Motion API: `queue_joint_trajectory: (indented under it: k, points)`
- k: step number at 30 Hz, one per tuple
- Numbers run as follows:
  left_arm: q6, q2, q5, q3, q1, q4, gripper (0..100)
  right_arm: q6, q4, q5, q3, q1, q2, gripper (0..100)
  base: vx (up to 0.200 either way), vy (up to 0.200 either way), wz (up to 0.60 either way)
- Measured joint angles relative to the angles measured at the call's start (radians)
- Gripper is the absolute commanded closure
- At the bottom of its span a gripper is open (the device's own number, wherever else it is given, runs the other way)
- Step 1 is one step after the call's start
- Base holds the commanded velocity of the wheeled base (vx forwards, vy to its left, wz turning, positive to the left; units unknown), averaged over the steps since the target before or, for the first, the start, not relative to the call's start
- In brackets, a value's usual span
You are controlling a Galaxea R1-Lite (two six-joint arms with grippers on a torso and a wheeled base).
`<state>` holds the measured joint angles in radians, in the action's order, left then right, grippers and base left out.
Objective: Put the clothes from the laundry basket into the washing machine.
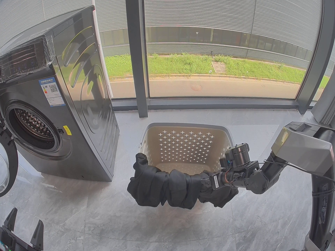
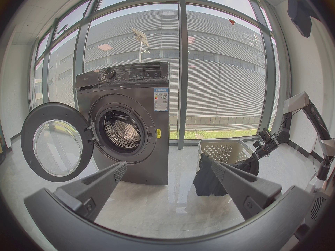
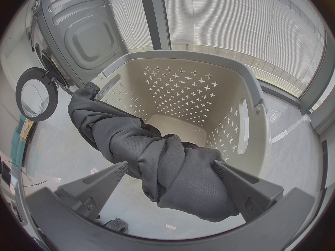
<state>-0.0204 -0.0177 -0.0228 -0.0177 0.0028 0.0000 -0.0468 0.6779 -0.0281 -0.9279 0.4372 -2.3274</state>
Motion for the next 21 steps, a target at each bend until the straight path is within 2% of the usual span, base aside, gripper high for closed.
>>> queue_joint_trajectory:
  k: [2, 3, 21]
  points:
    - [0.000, 0.000, 0.000, 0.000, 0.000, 0.000, 0, 0.000, 0.000, 0.000, -0.007, 0.001, -0.007, 0, 0.000, 0.000, 0.00]
    - [0.000, 0.000, 0.000, 0.000, 0.000, 0.000, 0, 0.000, 0.003, 0.000, -0.009, 0.001, -0.009, 100, 0.000, 0.000, 0.00]
    - [0.001, 0.000, 0.001, 0.000, 0.000, 0.000, 0, 0.000, 0.015, 0.001, -0.035, -0.008, -0.008, 100, 0.000, 0.000, 0.00]
